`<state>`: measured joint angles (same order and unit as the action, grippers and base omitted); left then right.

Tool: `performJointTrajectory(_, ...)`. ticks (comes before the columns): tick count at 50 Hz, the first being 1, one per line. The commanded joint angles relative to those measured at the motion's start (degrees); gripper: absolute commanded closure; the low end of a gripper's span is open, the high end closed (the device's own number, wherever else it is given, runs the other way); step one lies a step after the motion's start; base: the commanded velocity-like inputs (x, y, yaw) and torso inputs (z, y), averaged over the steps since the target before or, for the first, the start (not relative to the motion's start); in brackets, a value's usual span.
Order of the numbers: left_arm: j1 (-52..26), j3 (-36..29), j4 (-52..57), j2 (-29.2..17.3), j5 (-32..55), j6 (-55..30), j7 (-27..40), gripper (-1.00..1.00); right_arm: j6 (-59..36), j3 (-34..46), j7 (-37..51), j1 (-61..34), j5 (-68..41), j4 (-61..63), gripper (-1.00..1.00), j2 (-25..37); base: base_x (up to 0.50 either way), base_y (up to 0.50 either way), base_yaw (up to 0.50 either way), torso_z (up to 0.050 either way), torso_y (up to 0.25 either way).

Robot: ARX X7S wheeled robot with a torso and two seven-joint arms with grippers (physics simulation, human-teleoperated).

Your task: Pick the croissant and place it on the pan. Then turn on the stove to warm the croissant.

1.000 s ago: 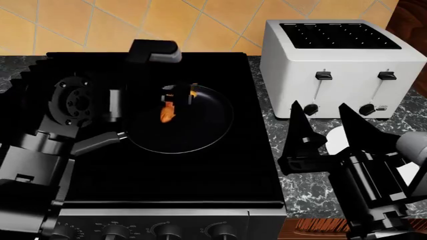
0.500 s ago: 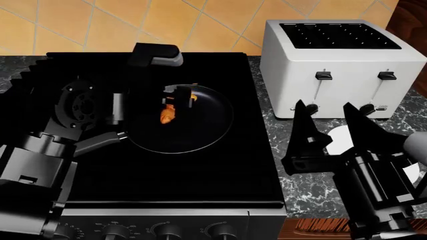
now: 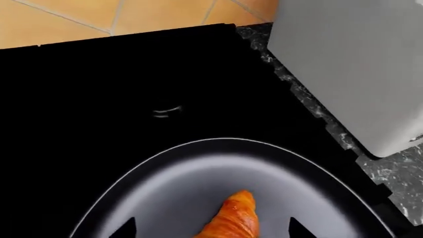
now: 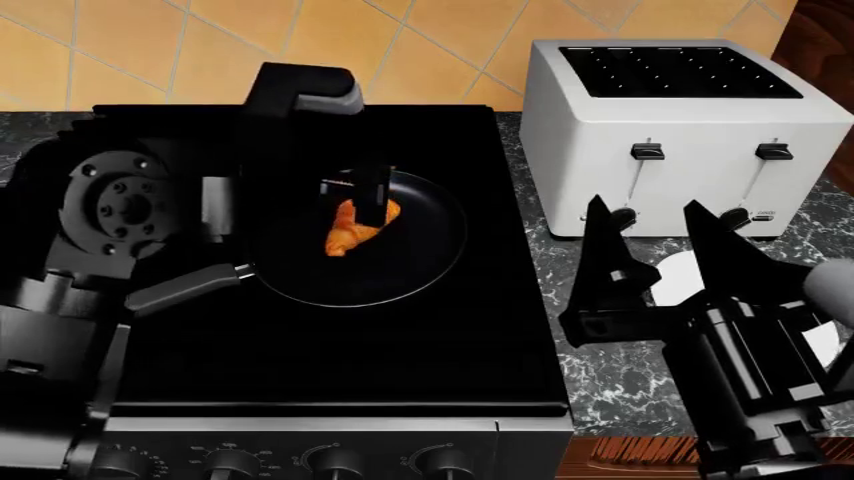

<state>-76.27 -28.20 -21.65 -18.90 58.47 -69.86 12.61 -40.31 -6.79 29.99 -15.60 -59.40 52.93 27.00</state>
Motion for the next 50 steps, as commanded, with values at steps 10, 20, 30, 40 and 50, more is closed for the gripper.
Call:
performJointTrajectory(10,2.51,13.54,18.94,-3.29,16.18,-9.23,15.12,-1.00,0.91,-0.47,0.20,0.99,-0.65,0.49,-1.00,0.92,0.00,0.00,0.00,0.000,0.000)
performJointTrajectory(20,7.19,19.28,34.78,-6.77,24.23,-9.35,22.52,-1.00,1.63,0.33,-0.58,1.17,0.89,-0.34,-1.00,0.72,0.00,0.00,0.00,0.000,0.000)
performJointTrajectory(30,10.16,22.84,43.73,-9.00,34.95,-9.41,30.67,-1.00,2.26,1.78,-1.48,0.79,3.23,-0.50,-1.00,0.62,0.00,0.00,0.00,0.000,0.000)
performJointTrajectory(40,11.36,23.13,46.87,-10.12,39.22,-8.51,33.31,-1.00,2.66,2.72,-1.82,0.71,4.40,-0.39,-1.00,0.72,0.00,0.00,0.00,0.000,0.000)
performJointTrajectory(50,11.34,22.54,47.75,-10.74,41.21,-7.81,34.48,-1.00,1.58,3.31,-0.40,0.03,2.72,-0.83,-1.00,0.80,-0.27,0.12,0.00,0.000,0.000)
